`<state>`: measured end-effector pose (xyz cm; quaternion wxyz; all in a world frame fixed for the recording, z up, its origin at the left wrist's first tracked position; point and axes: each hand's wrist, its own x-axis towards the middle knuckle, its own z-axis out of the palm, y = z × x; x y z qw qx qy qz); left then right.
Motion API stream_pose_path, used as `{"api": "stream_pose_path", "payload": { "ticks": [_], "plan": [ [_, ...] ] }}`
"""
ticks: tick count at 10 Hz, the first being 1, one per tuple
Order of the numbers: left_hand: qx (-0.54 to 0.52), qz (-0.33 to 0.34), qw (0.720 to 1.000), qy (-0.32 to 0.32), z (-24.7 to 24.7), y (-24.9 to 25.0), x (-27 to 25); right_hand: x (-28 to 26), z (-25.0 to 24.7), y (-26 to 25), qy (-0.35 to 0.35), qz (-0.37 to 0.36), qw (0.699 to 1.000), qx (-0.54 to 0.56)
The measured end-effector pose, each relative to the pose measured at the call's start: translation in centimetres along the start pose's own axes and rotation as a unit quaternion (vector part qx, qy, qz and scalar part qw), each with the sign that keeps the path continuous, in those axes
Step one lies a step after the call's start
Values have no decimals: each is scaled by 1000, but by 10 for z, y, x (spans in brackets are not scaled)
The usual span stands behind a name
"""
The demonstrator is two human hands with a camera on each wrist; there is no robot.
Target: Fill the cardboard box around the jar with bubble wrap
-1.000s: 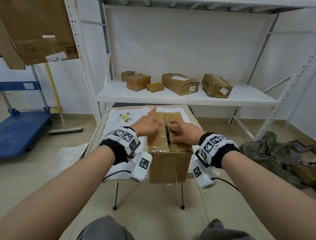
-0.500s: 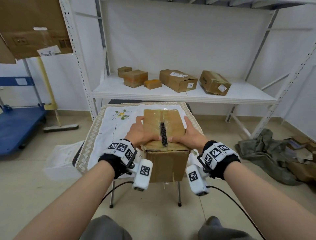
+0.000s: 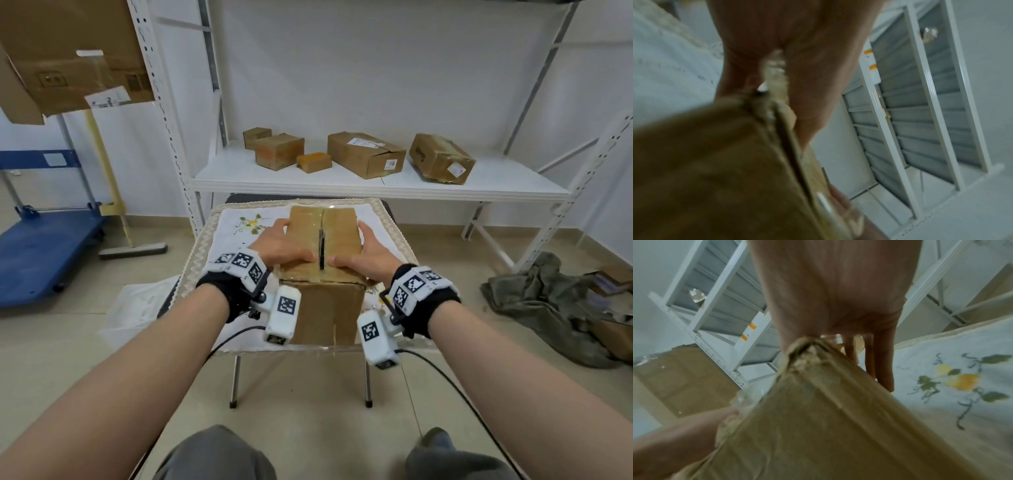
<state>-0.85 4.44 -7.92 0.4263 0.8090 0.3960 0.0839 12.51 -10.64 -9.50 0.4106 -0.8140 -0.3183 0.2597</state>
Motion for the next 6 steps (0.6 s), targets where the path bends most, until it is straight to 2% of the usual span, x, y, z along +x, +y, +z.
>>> {"api": "stream_pose_path", "payload": {
  "ticks": [3,4,5,6],
  "plan": [
    [35,3,999,23,4,2,-3,-4,3,2,20,9,1000,-1],
    [32,-10,999,26,-1,4,-16,-14,-1,0,48,35,998,29],
    [14,15,998,51,-10,8,-27,-29,-13,-11,101,1,992,72],
    [-52,58,992,101,-24,6,-49,-55,-25,-16,144,-25,983,111]
  ]
}}
